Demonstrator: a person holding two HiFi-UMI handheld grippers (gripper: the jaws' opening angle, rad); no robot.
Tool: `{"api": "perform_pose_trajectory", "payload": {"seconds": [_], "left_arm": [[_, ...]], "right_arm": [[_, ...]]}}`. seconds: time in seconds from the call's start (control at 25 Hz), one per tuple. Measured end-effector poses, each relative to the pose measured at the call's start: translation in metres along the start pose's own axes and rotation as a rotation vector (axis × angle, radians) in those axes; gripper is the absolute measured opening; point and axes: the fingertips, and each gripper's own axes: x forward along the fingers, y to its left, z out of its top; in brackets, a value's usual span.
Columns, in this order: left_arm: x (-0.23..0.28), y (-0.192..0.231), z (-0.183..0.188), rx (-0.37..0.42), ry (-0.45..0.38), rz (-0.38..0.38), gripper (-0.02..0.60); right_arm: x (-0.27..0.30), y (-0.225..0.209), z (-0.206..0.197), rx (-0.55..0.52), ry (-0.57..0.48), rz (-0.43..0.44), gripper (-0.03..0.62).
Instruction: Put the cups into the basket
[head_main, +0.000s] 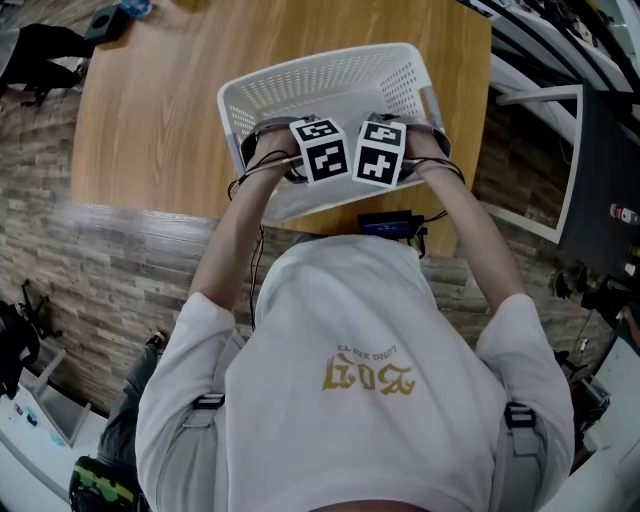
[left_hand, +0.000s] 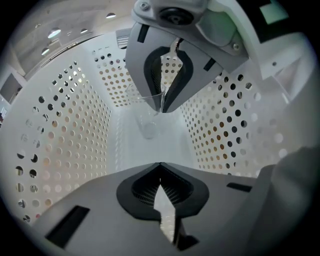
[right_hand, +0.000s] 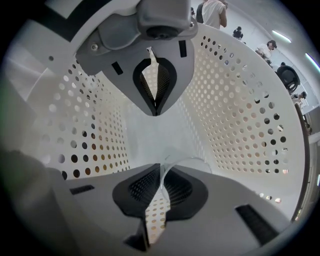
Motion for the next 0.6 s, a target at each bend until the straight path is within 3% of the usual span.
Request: {"api": "perform_pose_trajectory", "payload": {"seconds": [0.36,0.6], "left_arm": [[-0.001,-0.001,-0.002,-0.002,0.002,-0.012,0.006],[-0.004,-0.008,0.004,0.008,-0.028,-0.047,0.006]], "right_arm": [[0.002,-0.004,-0.011,-0.053,0.095,-0.019,0.026],[0.003,-0.005,-0.013,-0.094,0.1,-0.015,0.026]]}}
